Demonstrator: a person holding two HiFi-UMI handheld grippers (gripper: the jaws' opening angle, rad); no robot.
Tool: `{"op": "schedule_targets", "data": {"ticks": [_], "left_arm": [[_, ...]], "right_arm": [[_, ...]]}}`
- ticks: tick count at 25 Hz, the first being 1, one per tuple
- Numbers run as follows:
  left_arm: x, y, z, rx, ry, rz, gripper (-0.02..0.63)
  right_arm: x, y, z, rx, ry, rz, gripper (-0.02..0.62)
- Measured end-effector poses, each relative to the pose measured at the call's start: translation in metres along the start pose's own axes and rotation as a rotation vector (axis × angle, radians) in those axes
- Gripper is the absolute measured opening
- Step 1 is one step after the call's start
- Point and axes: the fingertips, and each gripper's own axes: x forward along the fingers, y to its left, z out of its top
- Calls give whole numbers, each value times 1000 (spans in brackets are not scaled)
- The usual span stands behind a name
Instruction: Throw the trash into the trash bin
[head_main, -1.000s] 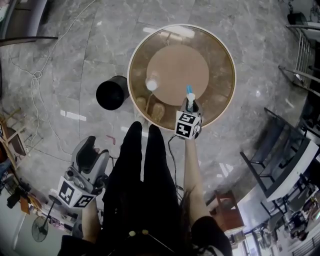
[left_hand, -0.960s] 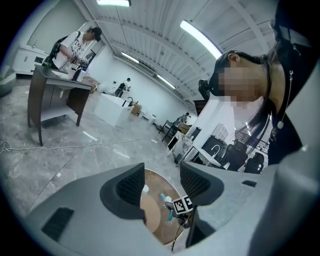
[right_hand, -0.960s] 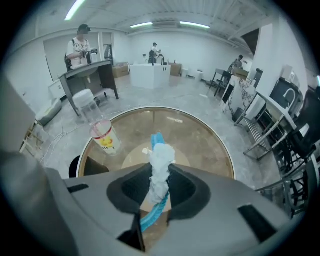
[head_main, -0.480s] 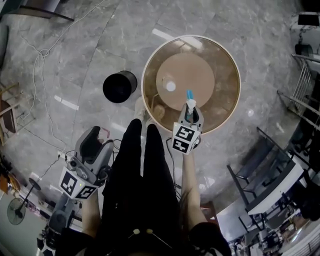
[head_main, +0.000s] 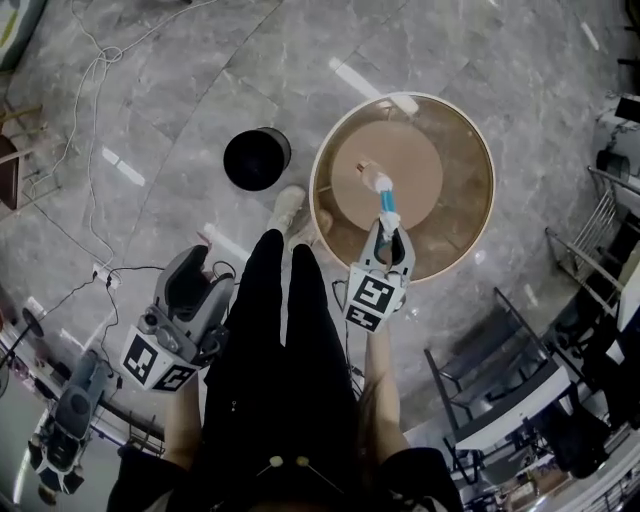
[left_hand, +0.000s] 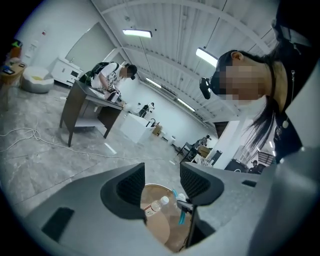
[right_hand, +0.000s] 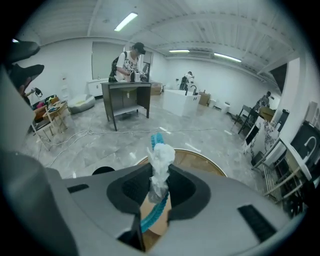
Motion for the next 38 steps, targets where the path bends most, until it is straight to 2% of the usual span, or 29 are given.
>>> {"op": "schedule_targets", "data": {"ticks": [6,11,17,24,29,33,38], "left_arm": [[-32,31,9,-26,-61,90,221],[-63,57,10,-57,-117,179,221],[-104,88,12,-96,-183,276,221],[-147,121,8,-147,-242,380,221],[-163,136,3,-179,-272,422,221],[-172,144,-3,-198,-280,447,221],[-180,149,-8,-212,-286,473,221]], "right_arm": [[17,50,24,-95,-28,86,87],[37,112,39,-226,-55,192,87],[52,194,46,-385,-85,317,87],[76,272,37,-528,-68,435,87],[90,314,17,-573,-7,571,91],[100,332,3,-611,26,616,98],[103,349,-7,-626,65,667,175]]}}
